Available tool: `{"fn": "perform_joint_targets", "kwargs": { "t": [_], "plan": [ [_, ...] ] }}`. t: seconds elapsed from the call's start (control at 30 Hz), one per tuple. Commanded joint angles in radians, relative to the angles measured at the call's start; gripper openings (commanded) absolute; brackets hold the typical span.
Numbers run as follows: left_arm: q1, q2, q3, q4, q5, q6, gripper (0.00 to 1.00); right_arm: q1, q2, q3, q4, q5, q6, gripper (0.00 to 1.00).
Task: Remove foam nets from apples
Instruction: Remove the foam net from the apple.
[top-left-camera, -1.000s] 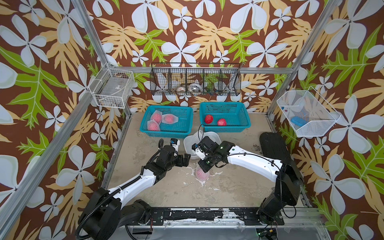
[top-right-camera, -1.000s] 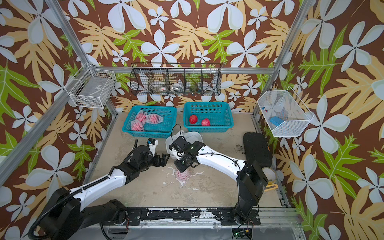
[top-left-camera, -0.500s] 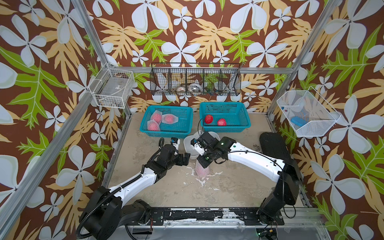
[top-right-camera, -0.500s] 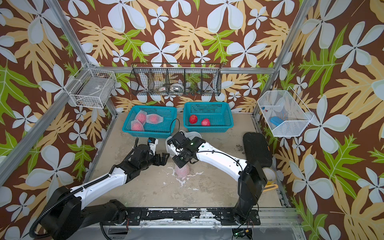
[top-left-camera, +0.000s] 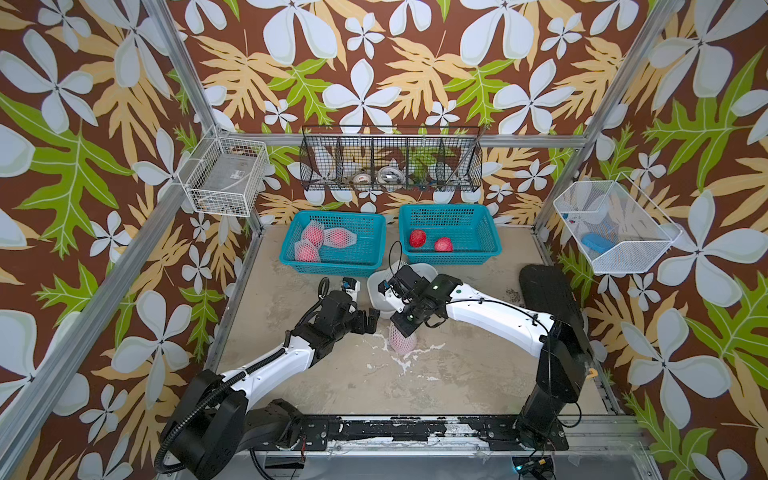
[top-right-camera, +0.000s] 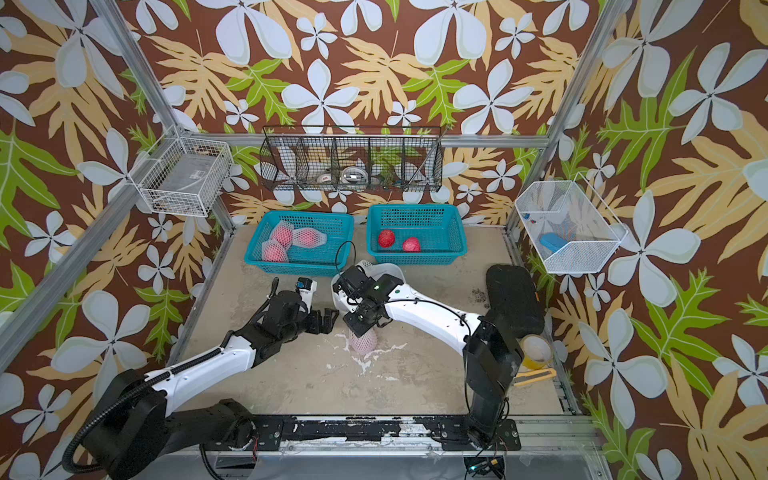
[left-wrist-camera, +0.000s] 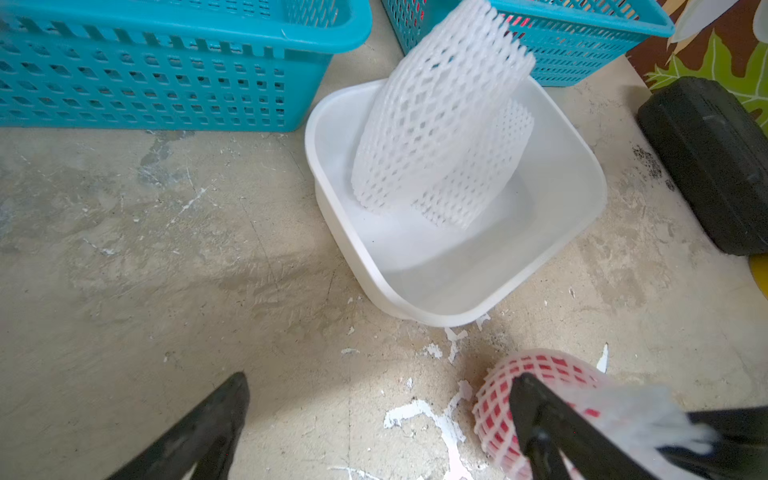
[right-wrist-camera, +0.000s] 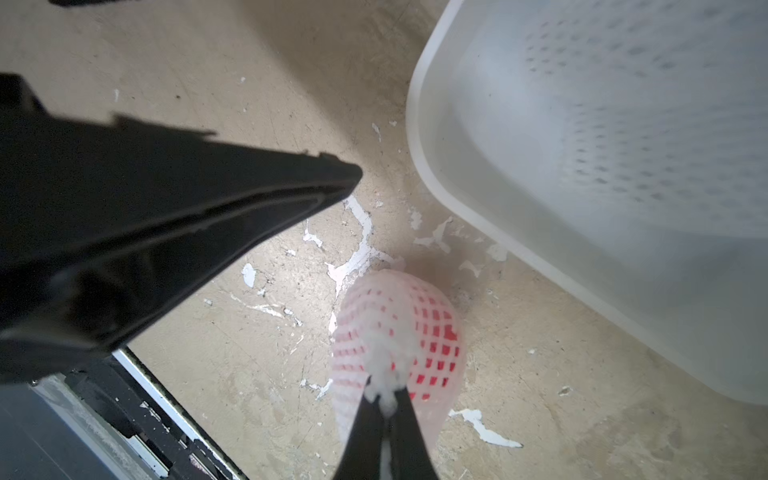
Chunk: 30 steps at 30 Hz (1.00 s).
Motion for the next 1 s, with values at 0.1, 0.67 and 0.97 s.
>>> {"fn": "perform_joint_targets", "kwargs": {
  "t": [0.1, 0.67, 0.97],
  "plan": [
    [0.002, 0.008, 0.005, 0.017, -0.015, 0.017, 1.0, 0.001, -0.016, 0.073, -0.047, 0.023, -0.004, 0.0],
    [0.002, -0.074, -0.05, 0.139, -0.199, -0.11, 1.0, -0.145, -0.067, 0.242, 0.224, -0.107, 0.085, 0.0],
    [0.002, -0.045, -0.065, 0.16, -0.103, -0.103, 1.0, -0.235, 0.138, 0.406, 0.347, -0.137, 0.16, 0.0]
  ]
}}
